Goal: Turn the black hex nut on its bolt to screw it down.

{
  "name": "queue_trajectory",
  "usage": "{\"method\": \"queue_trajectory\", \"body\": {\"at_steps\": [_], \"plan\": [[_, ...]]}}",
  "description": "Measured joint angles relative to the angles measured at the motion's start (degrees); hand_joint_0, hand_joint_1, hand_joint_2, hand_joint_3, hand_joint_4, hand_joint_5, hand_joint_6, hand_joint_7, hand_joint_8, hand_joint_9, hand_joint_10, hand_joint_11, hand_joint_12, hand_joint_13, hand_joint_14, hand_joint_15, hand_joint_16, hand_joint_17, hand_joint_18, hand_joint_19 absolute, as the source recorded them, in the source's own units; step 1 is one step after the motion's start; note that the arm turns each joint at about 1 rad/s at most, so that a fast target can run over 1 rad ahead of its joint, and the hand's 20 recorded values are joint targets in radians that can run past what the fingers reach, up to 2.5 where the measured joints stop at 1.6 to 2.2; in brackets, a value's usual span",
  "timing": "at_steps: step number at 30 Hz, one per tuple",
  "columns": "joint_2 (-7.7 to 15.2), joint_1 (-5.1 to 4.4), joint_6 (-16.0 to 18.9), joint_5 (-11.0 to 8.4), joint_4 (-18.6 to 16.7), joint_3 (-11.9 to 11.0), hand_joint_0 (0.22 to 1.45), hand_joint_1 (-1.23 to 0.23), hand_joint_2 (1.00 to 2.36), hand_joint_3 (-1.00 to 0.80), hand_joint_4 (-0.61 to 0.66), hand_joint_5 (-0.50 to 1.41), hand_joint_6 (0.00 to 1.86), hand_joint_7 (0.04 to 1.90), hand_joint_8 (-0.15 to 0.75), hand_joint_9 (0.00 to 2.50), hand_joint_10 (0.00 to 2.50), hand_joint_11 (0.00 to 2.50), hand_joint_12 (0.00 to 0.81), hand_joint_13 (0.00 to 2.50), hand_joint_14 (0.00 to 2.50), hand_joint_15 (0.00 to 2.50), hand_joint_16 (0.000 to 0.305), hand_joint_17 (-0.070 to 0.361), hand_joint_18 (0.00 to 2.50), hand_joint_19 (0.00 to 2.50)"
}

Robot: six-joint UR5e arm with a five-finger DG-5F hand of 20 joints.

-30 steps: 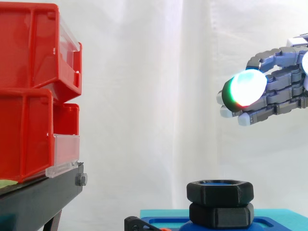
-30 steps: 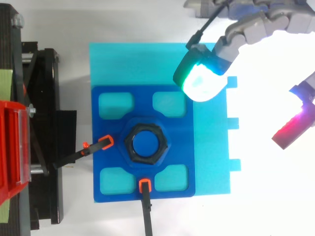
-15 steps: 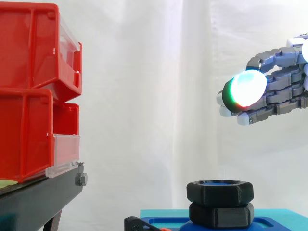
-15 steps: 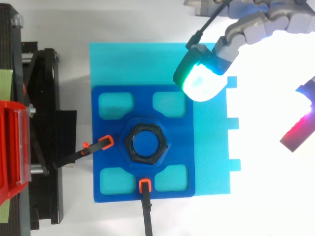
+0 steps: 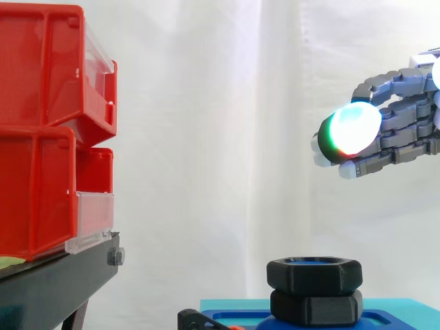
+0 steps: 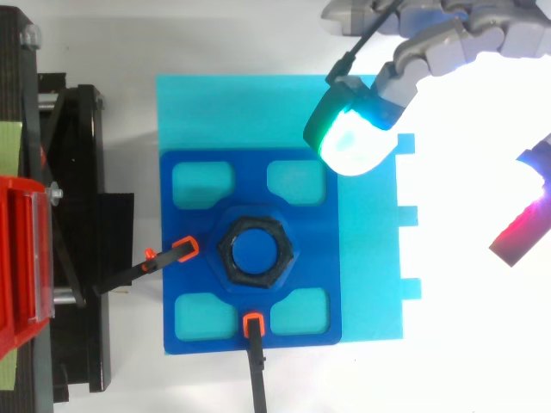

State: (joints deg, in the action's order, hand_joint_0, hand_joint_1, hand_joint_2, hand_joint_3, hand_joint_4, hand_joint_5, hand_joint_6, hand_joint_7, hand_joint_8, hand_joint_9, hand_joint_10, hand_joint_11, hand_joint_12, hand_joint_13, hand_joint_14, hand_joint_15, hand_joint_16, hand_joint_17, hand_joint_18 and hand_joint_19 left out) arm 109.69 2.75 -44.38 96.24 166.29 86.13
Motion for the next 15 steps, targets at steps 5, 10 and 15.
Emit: {"method": "queue_trajectory", "body": {"at_steps": [5,10,15], "plan": [[0.00,-0.02,0.00,0.00,0.00,0.01,0.46,-0.56,1.00,-0.50,0.06,-0.30,0.50,0.61,0.239,0.15,0.00,0.00,0.381,0.00,0.00,0.00,0.065,0.147,0.00,0.16],[0.01,-0.01,0.00,0.00,0.00,0.00,0.46,-0.57,1.00,-0.50,0.05,-0.30,0.50,0.61,0.233,0.16,0.00,0.00,0.379,0.00,0.00,0.00,0.064,0.144,0.00,0.16],[0.00,0.00,0.00,0.00,0.00,0.01,0.46,-0.58,1.00,-0.50,0.06,-0.30,0.50,0.61,0.233,0.15,0.00,0.00,0.374,0.00,0.00,0.00,0.063,0.142,0.00,0.15]]}}
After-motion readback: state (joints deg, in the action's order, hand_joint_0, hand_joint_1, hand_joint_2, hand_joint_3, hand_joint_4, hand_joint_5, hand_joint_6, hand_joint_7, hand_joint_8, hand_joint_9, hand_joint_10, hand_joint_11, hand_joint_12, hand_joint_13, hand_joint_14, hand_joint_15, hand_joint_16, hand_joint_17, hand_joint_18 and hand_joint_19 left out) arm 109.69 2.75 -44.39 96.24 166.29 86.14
